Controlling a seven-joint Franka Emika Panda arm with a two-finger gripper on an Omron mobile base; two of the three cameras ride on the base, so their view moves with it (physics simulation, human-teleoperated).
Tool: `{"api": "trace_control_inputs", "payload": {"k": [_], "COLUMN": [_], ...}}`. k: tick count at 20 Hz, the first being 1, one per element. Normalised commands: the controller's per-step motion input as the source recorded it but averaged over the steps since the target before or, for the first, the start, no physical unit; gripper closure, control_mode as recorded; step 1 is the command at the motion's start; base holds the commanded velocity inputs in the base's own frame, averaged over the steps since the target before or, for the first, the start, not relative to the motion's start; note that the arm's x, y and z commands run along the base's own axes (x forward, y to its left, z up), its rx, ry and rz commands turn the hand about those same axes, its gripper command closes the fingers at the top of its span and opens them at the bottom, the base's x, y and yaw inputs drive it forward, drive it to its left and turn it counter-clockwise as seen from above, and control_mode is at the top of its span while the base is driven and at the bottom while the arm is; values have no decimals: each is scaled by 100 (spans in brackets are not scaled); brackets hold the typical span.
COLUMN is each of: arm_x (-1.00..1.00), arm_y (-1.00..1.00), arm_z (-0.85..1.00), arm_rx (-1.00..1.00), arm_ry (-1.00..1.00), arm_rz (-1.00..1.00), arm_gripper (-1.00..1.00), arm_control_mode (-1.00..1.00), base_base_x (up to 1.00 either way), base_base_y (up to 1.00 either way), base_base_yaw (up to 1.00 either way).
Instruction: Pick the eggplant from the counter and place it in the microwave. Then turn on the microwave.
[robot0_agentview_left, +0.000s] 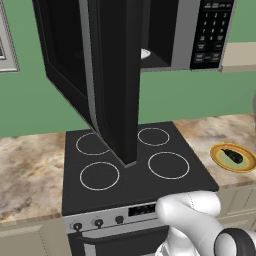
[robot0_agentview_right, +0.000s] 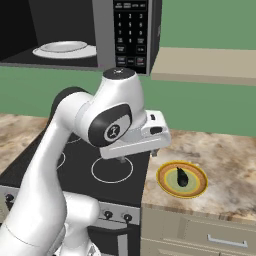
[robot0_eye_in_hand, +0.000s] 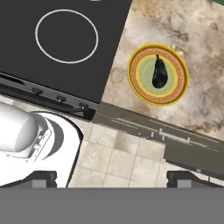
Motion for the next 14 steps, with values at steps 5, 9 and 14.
{"api": "trace_control_inputs", "payload": {"k": [5,9,14], "arm_x": [34,35,34], "arm_y": [-12,-15,-18], "arm_z": [-29,-26,-24], "arm_rx": [0,0,0], "arm_ry": [0,0,0], "arm_rz": [0,0,0], "arm_gripper": [-100,-100,-100], "arm_control_mode": [-100,-100,-100], "base_base_x": [0,0,0], "base_base_y": [0,0,0], "base_base_yaw": [0,0,0]}}
